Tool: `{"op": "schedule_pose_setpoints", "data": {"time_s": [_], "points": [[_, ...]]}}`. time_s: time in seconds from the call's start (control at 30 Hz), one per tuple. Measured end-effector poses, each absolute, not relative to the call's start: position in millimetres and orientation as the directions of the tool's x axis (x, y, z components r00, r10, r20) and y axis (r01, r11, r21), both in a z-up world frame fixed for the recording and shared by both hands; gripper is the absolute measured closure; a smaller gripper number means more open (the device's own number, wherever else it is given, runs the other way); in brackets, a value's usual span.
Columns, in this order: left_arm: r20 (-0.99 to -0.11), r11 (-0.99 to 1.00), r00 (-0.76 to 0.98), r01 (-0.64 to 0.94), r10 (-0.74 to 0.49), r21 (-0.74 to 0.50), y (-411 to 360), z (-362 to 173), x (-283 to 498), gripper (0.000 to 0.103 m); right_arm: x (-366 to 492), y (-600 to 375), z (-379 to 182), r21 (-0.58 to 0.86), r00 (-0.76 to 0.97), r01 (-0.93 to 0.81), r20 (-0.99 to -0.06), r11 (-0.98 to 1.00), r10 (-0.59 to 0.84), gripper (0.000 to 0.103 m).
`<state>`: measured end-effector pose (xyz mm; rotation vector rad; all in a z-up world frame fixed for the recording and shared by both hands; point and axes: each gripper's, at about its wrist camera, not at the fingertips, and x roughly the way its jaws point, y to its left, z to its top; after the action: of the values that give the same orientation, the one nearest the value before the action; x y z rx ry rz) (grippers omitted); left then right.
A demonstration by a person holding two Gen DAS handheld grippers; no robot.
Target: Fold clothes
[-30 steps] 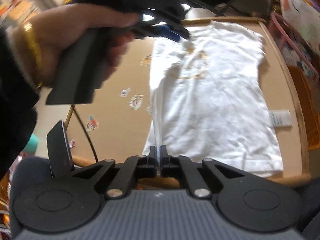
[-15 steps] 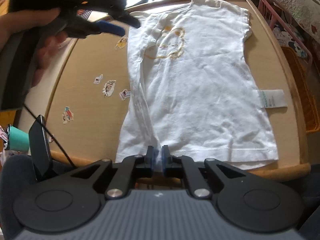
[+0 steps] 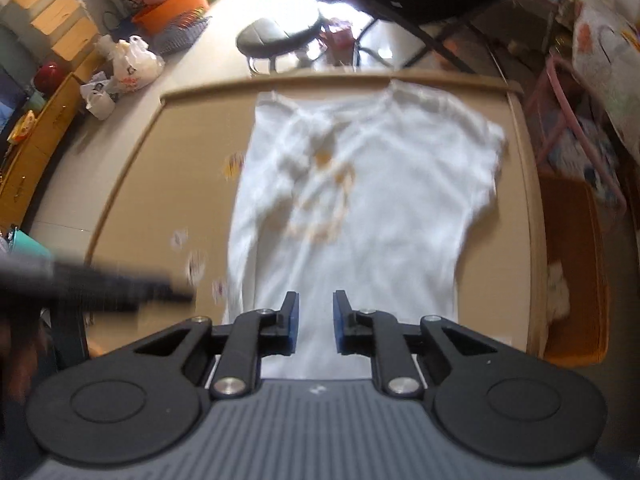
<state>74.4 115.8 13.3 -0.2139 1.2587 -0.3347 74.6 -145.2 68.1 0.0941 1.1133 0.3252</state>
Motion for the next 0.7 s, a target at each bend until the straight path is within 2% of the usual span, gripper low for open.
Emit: {"op": "schedule_pose_setpoints", "data": {"time_s": [0.3,0.7], "points": [[-0.894,0.919,0.212,0.076,-0.394,-0.387,108.4,-4.5,32.8,0.070,156.7,-124.4,77.1,0.198,0.381,-0.308,-0.870,0.931,0.311,0.086],[-0.902,0.915,0.156,0.106,-0.402,-0.389,79.7,-9.4,13.4,0.068,211.1,-107.7,47.5,0.180,0.368,-0.288,-0.886,0.941,0.282,0.086]]}}
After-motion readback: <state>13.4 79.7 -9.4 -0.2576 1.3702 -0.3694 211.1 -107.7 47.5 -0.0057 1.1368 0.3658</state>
